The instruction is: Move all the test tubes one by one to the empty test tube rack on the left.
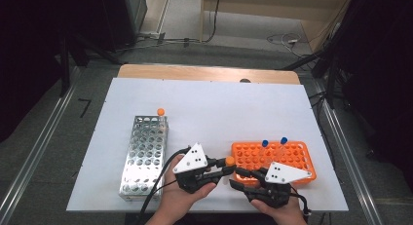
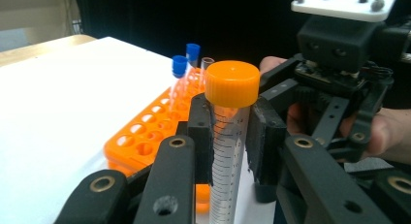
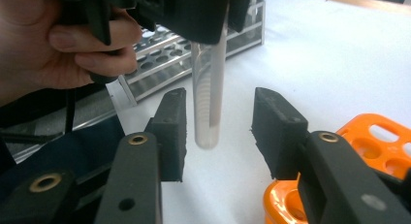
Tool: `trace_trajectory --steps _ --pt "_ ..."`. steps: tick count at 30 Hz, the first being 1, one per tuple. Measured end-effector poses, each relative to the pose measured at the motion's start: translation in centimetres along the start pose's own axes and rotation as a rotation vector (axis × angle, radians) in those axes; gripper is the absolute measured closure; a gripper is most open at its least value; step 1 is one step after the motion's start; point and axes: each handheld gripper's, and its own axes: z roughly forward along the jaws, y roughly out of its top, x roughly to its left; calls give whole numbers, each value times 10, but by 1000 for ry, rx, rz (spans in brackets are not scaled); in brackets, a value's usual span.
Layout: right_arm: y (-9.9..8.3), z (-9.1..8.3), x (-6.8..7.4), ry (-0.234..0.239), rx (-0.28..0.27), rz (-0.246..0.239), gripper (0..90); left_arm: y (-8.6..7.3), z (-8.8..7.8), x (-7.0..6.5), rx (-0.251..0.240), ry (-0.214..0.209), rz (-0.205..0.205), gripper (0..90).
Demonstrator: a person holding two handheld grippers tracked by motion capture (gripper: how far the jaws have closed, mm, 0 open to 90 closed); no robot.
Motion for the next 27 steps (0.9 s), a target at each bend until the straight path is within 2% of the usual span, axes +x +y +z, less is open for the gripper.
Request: trace_trajectory --steps 12,15,19,27 --pt "-3 -21 -9 -38 -22 -10 432 7 -28 23 -38 103 -12 745" --pt "-6 -28 -10 -40 -31 -8 427 8 -35 29 -47 127 -17 745" --pt "-10 -38 -12 -59 -14 -13 426 9 -45 38 -56 166 -26 745" --pt "-19 -56 -26 -78 -4 17 440 10 -62 54 -79 232 -41 745"
